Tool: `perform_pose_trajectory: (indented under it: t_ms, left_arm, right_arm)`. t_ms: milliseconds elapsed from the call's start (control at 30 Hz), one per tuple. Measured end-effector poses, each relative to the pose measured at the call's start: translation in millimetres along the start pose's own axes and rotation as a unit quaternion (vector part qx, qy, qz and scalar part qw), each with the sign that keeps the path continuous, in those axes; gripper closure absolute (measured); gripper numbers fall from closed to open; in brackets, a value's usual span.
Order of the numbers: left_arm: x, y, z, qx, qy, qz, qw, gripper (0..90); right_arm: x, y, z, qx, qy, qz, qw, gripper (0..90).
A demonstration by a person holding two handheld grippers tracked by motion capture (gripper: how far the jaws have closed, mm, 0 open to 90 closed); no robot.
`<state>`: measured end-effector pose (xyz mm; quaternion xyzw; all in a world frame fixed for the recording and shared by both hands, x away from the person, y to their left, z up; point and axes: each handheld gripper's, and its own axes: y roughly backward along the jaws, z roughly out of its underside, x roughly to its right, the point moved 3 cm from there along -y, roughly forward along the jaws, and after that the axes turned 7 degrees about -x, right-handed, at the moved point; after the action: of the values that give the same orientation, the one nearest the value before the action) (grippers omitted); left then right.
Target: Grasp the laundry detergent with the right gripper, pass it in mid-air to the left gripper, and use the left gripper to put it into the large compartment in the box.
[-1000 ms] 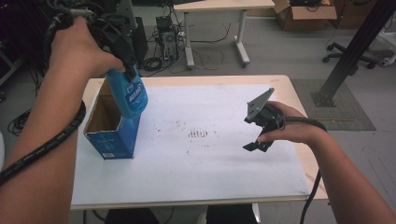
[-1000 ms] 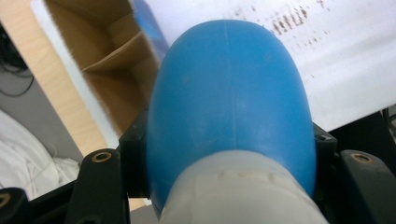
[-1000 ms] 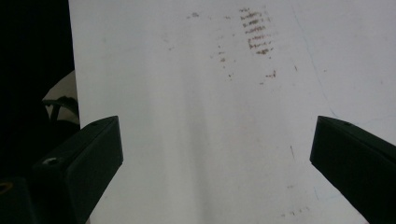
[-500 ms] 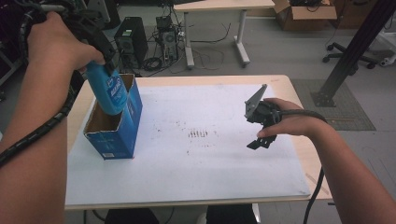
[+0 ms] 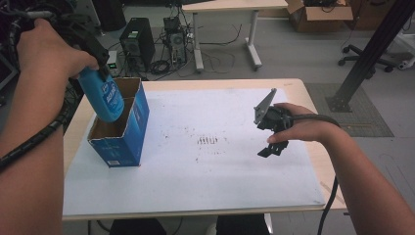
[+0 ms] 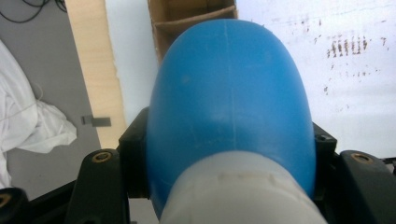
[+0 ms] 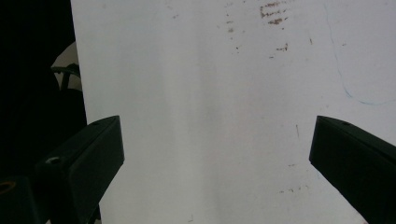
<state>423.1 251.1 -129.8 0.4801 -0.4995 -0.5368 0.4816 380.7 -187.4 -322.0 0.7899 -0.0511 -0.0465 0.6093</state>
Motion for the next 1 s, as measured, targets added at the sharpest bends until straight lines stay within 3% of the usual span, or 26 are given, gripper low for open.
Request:
perform_pose_trajectory:
  t_ms: [667,833,1000]
  left_arm:
    - [-12.2,-64.5,-3.2,-0.004,0.001,0.004,1.0000,38.5]
    - [-15.1,-89.7,-4.6,-0.004,0.005,0.017,0.9998,38.5]
    - [-13.1,-106.7,-6.3,-0.005,0.002,0.003,1.0000,38.5]
  right_arm:
    - [-3.3,-3.8,1.8,0.007,-0.003,-0.001,1.0000,3.0]
    - [-3.1,-2.7,0.5,0.016,-0.005,0.002,0.9999,2.8]
    - [-3.4,-5.3,2.0,0.015,-0.005,0.000,0.9999,2.9]
